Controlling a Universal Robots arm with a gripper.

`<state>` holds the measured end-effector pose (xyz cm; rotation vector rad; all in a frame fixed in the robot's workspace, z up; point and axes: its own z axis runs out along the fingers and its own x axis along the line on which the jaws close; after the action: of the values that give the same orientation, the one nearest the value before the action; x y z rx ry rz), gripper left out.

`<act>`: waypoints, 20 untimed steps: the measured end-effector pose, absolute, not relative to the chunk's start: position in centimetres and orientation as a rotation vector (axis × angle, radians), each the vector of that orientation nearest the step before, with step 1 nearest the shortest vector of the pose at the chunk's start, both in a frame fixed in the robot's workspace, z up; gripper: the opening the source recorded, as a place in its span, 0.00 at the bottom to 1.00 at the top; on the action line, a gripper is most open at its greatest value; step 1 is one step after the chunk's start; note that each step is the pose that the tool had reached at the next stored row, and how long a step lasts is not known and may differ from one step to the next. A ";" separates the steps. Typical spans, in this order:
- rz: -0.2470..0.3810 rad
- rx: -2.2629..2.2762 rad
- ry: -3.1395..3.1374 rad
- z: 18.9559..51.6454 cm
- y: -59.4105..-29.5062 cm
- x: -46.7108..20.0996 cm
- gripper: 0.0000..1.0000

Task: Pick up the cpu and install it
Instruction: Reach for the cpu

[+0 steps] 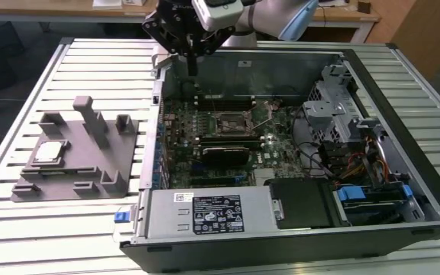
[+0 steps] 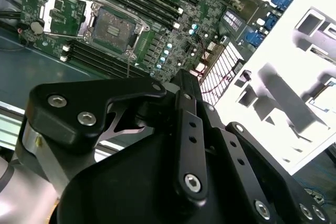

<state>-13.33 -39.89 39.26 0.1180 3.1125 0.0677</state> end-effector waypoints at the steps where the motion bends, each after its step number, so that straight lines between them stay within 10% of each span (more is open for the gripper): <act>1: 0.068 0.118 3.113 39.2 -39.9 -13.4 0.11; 20: 0.068 0.118 3.113 39.0 -39.9 -14.6 0.11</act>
<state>-14.60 -39.90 39.00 0.1179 3.1127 0.0676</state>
